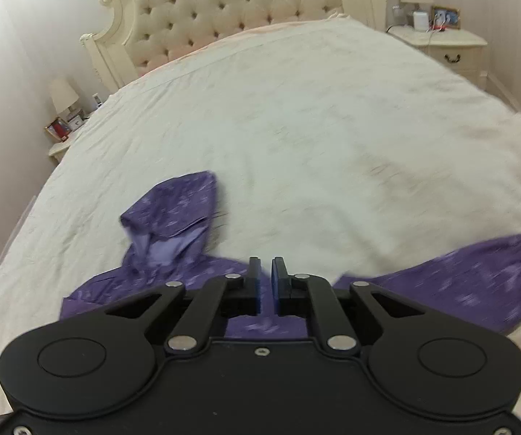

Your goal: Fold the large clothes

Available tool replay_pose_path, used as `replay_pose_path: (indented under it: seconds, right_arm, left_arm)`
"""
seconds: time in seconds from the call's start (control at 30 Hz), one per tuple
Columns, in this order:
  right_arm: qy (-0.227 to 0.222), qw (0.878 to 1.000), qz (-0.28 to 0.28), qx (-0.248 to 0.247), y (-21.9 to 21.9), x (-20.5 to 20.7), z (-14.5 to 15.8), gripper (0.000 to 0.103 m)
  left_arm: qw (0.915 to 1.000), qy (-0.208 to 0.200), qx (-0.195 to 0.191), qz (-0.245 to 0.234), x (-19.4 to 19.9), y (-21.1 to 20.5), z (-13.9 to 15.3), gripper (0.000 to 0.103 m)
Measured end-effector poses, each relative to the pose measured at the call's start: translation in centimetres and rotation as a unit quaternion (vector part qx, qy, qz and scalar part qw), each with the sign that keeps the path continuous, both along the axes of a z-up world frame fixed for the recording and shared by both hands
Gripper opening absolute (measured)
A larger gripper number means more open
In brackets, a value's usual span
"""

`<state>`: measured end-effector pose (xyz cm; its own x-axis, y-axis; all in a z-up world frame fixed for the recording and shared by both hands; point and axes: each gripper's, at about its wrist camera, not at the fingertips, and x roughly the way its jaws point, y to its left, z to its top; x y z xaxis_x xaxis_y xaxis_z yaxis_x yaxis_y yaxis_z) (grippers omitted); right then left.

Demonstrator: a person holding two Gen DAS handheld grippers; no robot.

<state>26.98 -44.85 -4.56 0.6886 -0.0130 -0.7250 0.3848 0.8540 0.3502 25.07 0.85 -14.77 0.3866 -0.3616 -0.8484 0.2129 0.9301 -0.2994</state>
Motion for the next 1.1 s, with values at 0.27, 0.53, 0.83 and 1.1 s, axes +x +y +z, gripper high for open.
replay_pose_path:
  seconds: [0.27, 0.53, 0.83, 1.1]
  right_arm:
    - [0.058, 0.997, -0.038, 0.029, 5.4, -1.5, -5.9, 0.061]
    - [0.074, 0.994, -0.078, 0.001, 2.4, -6.3, -7.4, 0.081]
    - [0.067, 0.989, -0.116, -0.057, -7.8, -8.2, -8.4, 0.102]
    - [0.116, 0.975, -0.174, -0.074, -16.5, -7.6, -12.4, 0.102]
  left_arm:
    - [0.9979, -0.057, 0.009, -0.029, 0.8, 3.7, 1.8, 0.102]
    - [0.9841, -0.167, 0.051, -0.032, 0.6, 1.9, 6.0, 0.101]
    - [0.9884, -0.139, 0.053, 0.033, 0.2, -2.9, 6.8, 0.101]
    - [0.989, -0.112, 0.086, 0.044, -0.2, -5.9, 5.4, 0.101]
